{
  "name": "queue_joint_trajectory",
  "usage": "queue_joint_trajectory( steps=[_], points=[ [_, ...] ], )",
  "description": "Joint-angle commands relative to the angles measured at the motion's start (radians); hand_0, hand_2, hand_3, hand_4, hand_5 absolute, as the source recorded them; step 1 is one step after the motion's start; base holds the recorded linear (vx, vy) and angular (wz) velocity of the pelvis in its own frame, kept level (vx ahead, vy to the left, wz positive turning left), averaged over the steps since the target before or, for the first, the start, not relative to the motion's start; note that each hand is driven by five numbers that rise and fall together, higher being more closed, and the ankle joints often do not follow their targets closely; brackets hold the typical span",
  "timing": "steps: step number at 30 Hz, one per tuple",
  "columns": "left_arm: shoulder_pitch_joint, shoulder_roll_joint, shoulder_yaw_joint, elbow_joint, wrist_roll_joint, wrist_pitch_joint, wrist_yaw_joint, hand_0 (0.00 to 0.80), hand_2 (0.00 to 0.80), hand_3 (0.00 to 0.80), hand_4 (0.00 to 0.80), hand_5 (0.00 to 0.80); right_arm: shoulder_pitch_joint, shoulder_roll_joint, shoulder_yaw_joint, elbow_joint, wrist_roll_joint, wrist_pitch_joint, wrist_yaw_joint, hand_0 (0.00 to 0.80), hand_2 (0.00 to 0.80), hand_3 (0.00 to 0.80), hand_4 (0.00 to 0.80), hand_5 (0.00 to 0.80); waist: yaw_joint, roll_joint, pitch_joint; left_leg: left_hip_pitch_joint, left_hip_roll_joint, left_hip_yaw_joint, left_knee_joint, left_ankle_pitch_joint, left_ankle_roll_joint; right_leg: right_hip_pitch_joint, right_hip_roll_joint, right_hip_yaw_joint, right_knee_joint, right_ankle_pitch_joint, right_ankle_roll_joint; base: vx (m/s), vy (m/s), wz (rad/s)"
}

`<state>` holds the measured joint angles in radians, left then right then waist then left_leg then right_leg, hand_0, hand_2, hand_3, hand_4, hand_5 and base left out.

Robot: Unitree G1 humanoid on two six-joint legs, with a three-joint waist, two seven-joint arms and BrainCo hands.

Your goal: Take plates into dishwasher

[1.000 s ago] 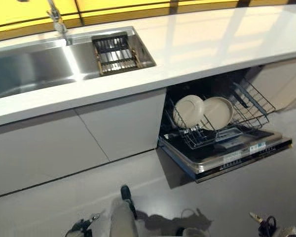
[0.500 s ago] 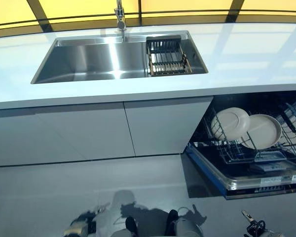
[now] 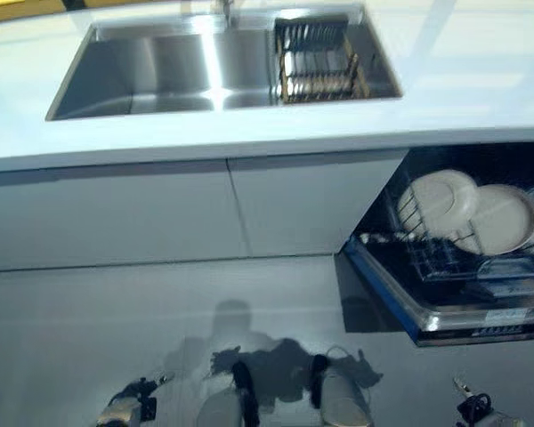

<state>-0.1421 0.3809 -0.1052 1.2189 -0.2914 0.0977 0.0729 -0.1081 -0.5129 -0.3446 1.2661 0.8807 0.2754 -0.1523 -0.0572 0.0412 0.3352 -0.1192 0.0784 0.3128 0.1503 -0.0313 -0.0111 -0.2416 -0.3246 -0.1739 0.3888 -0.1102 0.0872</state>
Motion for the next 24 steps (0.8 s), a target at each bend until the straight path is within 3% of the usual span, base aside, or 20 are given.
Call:
queue_joint_trajectory(
  steps=[1, 4, 13, 19, 24],
  points=[
    [0.026, -0.001, 0.014, 0.007, -0.065, 0.022, 0.046, 0.000, 0.000, 0.000, 0.000, 0.000, -0.025, 0.014, 0.008, 0.019, 0.051, -0.007, -0.030, 0.000, 0.000, 0.000, 0.000, 0.000, -0.021, -0.020, 0.013, -0.027, 0.064, -0.033, 0.216, -0.118, -0.015, 0.059, 0.024, 0.011, -0.140, 0.148, 0.026, -0.136, -0.193, -0.37],
    [0.004, -0.009, 0.018, 0.007, -0.039, -0.007, 0.016, 0.000, 0.000, 0.000, 0.000, 0.000, -0.023, 0.017, 0.023, 0.025, 0.083, -0.012, -0.023, 0.000, 0.000, 0.000, 0.000, 0.000, -0.035, -0.017, 0.034, -0.051, 0.091, -0.023, 0.195, -0.073, -0.043, 0.057, 0.042, 0.023, -0.178, 0.157, 0.035, -0.161, -0.155, -0.36],
    [-0.023, -0.015, -0.029, -0.046, -0.039, 0.001, 0.013, 0.000, 0.000, 0.000, 0.000, 0.000, -0.029, -0.023, -0.002, 0.014, 0.121, -0.045, -0.013, 0.000, 0.000, 0.000, 0.000, 0.000, -0.078, 0.024, 0.068, -0.031, 0.062, -0.009, 0.121, -0.041, -0.041, 0.018, 0.035, 0.039, -0.182, 0.162, 0.061, -0.095, -0.038, -0.13],
    [-0.012, -0.023, -0.037, -0.036, -0.042, 0.001, -0.004, 0.000, 0.000, 0.000, 0.000, 0.000, -0.047, -0.055, -0.002, 0.012, 0.141, -0.045, -0.014, 0.000, 0.000, 0.000, 0.000, 0.000, -0.101, 0.062, 0.086, -0.044, 0.060, 0.008, 0.146, -0.045, -0.051, -0.014, 0.036, 0.059, -0.159, 0.145, 0.053, -0.039, 0.016, -0.08],
    [-0.024, -0.039, -0.053, -0.036, -0.054, -0.021, -0.004, 0.000, 0.000, 0.000, 0.000, 0.000, -0.089, -0.085, 0.001, 0.033, 0.207, -0.054, -0.054, 0.000, 0.000, 0.000, 0.000, 0.000, -0.120, 0.103, 0.121, -0.088, 0.060, 0.027, 0.211, -0.064, -0.052, -0.091, 0.042, 0.068, -0.071, 0.103, 0.026, -0.074, 0.037, -0.16]
  ],
)
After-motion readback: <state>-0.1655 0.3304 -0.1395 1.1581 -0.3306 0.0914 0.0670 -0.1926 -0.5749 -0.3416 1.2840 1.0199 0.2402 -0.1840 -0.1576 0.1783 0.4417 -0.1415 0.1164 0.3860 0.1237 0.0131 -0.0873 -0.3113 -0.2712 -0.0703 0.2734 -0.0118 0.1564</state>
